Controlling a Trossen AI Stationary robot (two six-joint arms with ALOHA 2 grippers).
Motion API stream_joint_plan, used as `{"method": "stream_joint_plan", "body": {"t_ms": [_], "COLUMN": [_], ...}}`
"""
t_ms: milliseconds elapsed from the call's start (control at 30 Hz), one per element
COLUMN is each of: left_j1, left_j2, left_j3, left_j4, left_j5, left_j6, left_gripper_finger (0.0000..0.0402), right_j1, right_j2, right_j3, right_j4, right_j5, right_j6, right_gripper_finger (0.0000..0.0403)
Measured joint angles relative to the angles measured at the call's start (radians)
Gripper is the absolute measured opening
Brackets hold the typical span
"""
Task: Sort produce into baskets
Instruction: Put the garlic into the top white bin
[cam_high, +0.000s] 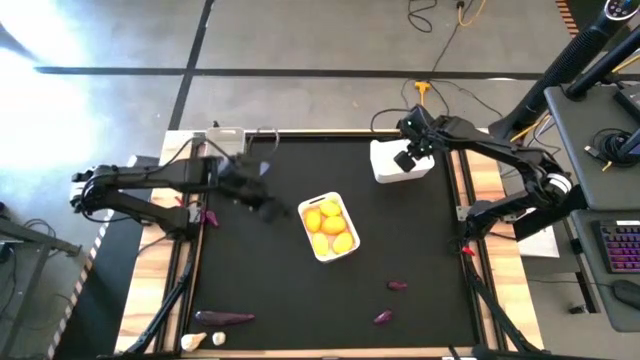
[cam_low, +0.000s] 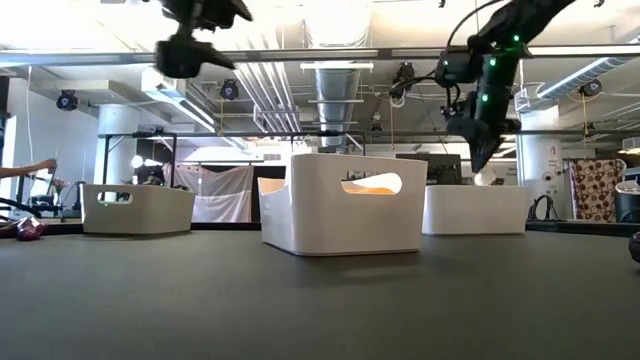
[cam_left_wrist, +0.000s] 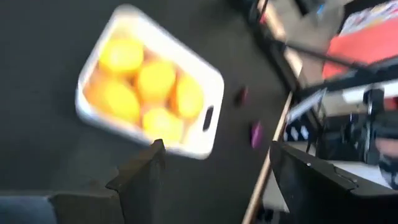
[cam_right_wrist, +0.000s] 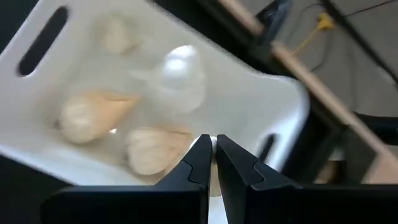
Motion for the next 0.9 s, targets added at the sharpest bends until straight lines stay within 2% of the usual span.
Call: {"method": "stream_joint_plan", "body": {"t_ms": [133,267,467,600,700,800,900], "left_j1": [-0.082,-0.145,-0.276,-0.363,-0.412,-0.451,-0.488], "left_j2": [0.001,0.014,0.043,0.074,0.106,0.144,0.185], "left_j3": [0.0,0.0,0.0,0.0,0.0,0.0,0.0], "left_j4": [-0.096,-0.226,-0.457,-0.513,-0.535,-0.531,-0.536], "left_j5": [-0.001,-0.001,-0.028,-0.073,-0.072,-0.065,0.003], "left_j6": [-0.045,-0.053,-0.062,-0.106,-0.132,-0.135,-0.091], "left_gripper_finger": [0.027,0.027,0.027,0.027,0.027,0.027,0.027], "right_j1": [0.001,0.001,0.004,0.003,0.003,0.004,0.003], "right_j2": [0.0,0.032,0.118,0.176,0.19,0.174,0.139], "right_j3": [-0.069,-0.097,-0.098,-0.099,-0.091,-0.075,-0.055], "right_j4": [0.147,0.295,0.38,0.397,0.395,0.397,0.396], "right_j5": [-0.093,-0.114,-0.172,-0.199,-0.255,-0.261,-0.26], "right_j6": [0.004,0.059,0.125,0.151,0.152,0.152,0.142], "right_gripper_finger": [0.0013,0.0013,0.0013,0.0016,0.0039,0.0076,0.0112]}}
